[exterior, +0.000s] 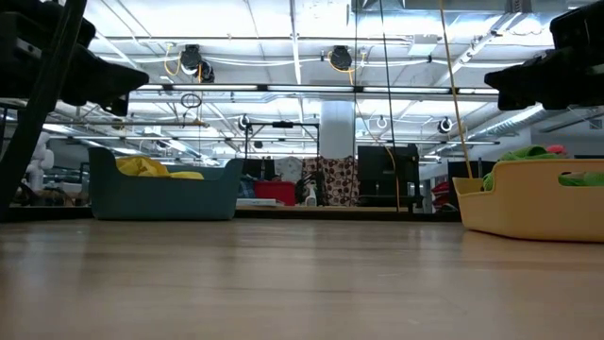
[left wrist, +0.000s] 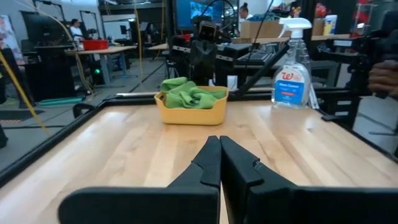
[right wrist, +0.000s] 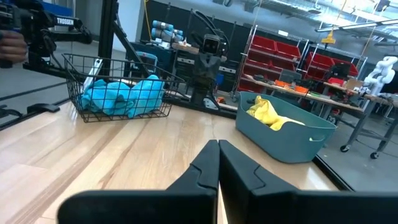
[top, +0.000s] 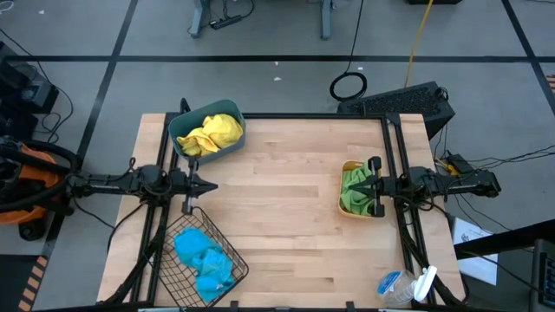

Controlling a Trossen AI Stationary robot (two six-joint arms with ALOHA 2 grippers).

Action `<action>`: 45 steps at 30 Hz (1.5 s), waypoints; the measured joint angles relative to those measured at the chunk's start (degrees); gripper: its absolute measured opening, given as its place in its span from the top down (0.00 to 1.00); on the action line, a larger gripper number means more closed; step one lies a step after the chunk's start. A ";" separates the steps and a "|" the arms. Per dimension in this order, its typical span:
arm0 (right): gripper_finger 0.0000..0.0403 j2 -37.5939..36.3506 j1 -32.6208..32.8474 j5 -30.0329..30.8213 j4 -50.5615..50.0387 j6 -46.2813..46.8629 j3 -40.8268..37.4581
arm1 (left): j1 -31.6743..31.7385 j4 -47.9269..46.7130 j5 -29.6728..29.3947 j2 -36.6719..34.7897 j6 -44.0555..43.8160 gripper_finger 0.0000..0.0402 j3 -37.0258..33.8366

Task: Sort microfiber towel by color & place in baskets
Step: Return to home position

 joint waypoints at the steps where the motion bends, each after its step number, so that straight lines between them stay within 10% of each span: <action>1: 1.00 0.00 0.00 0.00 -0.01 0.00 0.00 | -0.27 0.00 0.07 0.00 -0.34 1.00 0.00; 45: 1.00 0.02 0.00 0.02 -0.04 -0.01 0.00 | -0.44 0.60 -0.27 0.00 -0.67 1.00 -0.02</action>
